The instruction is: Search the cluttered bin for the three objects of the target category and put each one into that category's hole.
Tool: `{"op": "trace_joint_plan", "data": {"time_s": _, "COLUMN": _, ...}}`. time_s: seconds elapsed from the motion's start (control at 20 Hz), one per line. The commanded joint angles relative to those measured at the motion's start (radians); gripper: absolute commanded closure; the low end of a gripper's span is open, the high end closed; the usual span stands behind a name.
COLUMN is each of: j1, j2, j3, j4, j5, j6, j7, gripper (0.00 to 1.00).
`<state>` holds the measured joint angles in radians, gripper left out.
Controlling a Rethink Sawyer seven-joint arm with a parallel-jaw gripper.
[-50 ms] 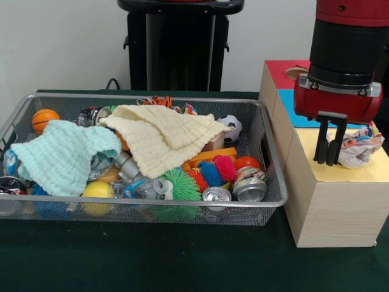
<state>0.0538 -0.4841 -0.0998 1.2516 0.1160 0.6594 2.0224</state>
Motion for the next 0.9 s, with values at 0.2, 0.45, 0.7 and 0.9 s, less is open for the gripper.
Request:
{"op": "trace_joint_plan", "data": {"time_s": 0.2, "j1": 0.031, "j2": 0.048, "j3": 0.082, "j4": -0.083, "j5": -0.017, "j6": 0.197, "j7": 0.051, "gripper": 1.00}}
{"op": "trace_joint_plan", "data": {"time_s": 0.45, "j1": 0.046, "j2": 0.046, "j3": 0.078, "j4": -0.103, "j5": -0.021, "j6": 0.209, "j7": 0.056, "gripper": 1.00}}
{"op": "trace_joint_plan", "data": {"time_s": 0.7, "j1": 0.018, "j2": 0.056, "j3": 0.096, "j4": -0.078, "j5": -0.015, "j6": 0.147, "j7": 0.041, "gripper": 1.00}}
{"op": "trace_joint_plan", "data": {"time_s": 0.9, "j1": 0.015, "j2": 0.081, "j3": 0.093, "j4": -0.109, "j5": -0.029, "j6": 0.164, "j7": 0.028, "gripper": 1.00}}
